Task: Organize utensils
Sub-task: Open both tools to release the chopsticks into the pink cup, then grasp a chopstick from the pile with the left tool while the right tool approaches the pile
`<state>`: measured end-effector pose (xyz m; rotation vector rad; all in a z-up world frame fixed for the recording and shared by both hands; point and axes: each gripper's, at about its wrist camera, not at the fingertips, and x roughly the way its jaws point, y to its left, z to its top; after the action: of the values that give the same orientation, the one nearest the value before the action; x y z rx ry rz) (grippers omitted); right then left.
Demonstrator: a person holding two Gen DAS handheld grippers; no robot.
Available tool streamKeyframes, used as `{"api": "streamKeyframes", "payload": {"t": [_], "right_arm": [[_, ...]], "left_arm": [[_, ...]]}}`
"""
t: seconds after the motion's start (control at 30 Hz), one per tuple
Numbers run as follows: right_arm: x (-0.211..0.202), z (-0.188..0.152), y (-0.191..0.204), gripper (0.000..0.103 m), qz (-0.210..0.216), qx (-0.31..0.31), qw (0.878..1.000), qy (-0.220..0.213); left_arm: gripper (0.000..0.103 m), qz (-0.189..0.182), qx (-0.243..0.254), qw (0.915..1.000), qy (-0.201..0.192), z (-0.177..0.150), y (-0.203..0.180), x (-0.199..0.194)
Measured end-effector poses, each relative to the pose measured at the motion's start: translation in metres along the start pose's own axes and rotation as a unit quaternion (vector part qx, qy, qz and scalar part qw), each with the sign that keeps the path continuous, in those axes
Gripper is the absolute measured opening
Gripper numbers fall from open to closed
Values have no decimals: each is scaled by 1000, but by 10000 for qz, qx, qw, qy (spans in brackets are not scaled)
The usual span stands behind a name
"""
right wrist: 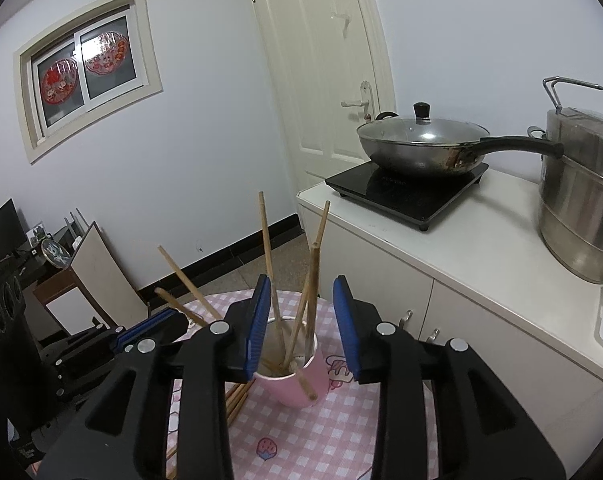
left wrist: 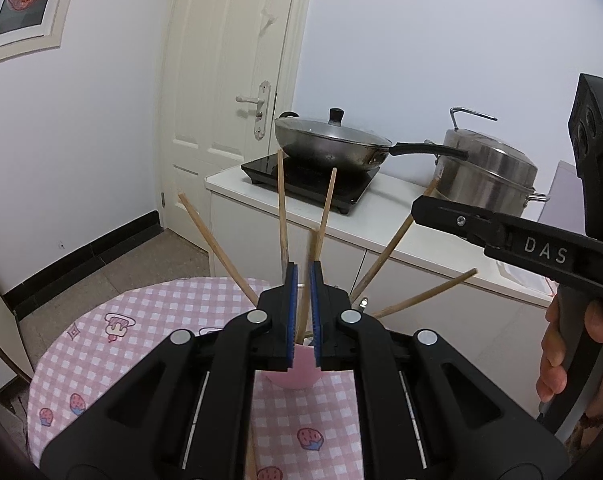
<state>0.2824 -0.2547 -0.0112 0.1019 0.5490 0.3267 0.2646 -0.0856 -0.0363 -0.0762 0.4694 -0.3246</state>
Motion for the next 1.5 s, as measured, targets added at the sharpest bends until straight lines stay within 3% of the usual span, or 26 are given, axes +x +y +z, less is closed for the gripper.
{"api": "streamKeyframes", "payload": {"t": [0.03,0.1,0.53,0.83,1.03,1.2,1.5], "right_arm": [[-5,0,2,31,3,-12,10000,-25],[-11,-1,5,31,0,-28,10000,-45],[-53,-24,44,31,124,-227,9996,-134],[-55,-50,76,32,277,-383,9989,8],[-36,-73,99,32,347,-522,9976,288],[-11,-93,111,32,408,-548,9958,609],[37,-132,107,32,248,-379,9918,1197]], "left_arm": [[20,8,-8,10000,-26,1,0,-5],[46,10,-73,9999,-142,2,2,-16],[51,114,-215,9990,-385,0,17,-84],[54,175,-294,9992,-220,-20,41,-112],[54,228,-279,9993,118,-40,61,-110],[54,208,-201,9977,621,-60,75,-91],[54,156,-221,9857,1665,-100,97,-32]]}}
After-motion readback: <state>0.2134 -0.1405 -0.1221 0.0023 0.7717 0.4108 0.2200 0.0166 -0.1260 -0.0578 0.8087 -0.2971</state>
